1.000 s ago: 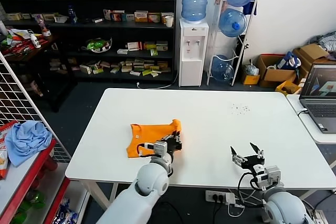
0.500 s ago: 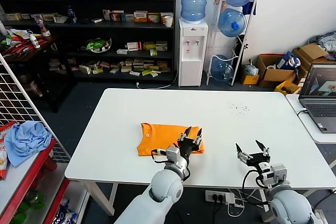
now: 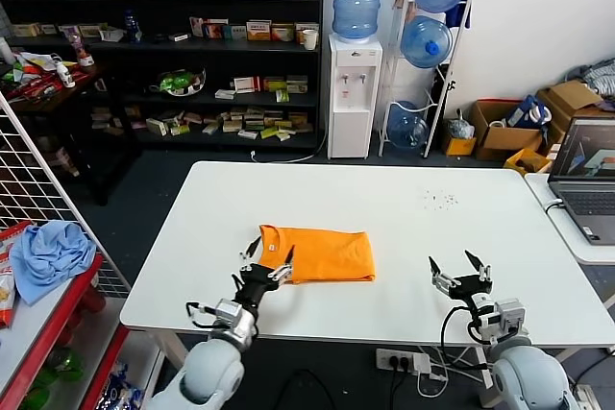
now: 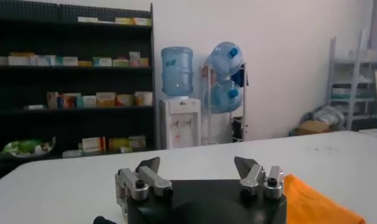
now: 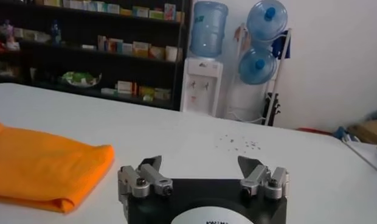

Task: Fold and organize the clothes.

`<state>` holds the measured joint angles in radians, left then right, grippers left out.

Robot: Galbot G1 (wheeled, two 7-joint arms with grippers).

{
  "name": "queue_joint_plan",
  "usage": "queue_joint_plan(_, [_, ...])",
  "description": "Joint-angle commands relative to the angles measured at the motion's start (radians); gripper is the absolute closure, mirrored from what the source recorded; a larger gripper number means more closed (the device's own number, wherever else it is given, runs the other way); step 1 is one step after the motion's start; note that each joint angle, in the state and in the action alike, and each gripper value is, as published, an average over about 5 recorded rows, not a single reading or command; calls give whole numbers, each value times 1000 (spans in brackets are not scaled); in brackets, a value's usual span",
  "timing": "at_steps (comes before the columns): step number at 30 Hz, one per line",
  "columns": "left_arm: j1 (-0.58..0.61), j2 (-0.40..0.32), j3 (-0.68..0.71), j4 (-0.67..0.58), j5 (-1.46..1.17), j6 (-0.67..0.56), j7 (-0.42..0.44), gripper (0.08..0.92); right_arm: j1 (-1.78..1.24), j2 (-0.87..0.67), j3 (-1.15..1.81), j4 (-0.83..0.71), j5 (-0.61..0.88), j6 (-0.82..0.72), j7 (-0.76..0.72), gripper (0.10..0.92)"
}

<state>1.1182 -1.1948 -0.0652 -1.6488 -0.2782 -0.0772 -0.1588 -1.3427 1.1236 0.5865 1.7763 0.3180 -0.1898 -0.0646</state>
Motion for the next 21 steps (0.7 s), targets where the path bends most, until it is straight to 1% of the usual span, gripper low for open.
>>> queue_joint_plan(1, [141, 122, -230, -22, 104, -68, 51, 177, 5, 139, 123, 3, -130, -2, -88, 203])
queue_joint_plan(4, [147, 101, -274, -12, 125, -47, 85, 177, 10, 185, 160, 8, -164, -7, -114, 203])
queue_joint_plan(8, [160, 74, -307, -37, 142, -17, 115, 177, 1, 241, 182, 27, -192, 0, -138, 203])
queue_joint_plan(12, [165, 57, -315, -47, 154, -12, 122, 177, -18, 267, 184, 44, -219, 10, -152, 203])
queue_joint_plan(21, [162, 56, -325, -29, 160, -17, 115, 177, -26, 283, 200, 65, -212, 11, -167, 203])
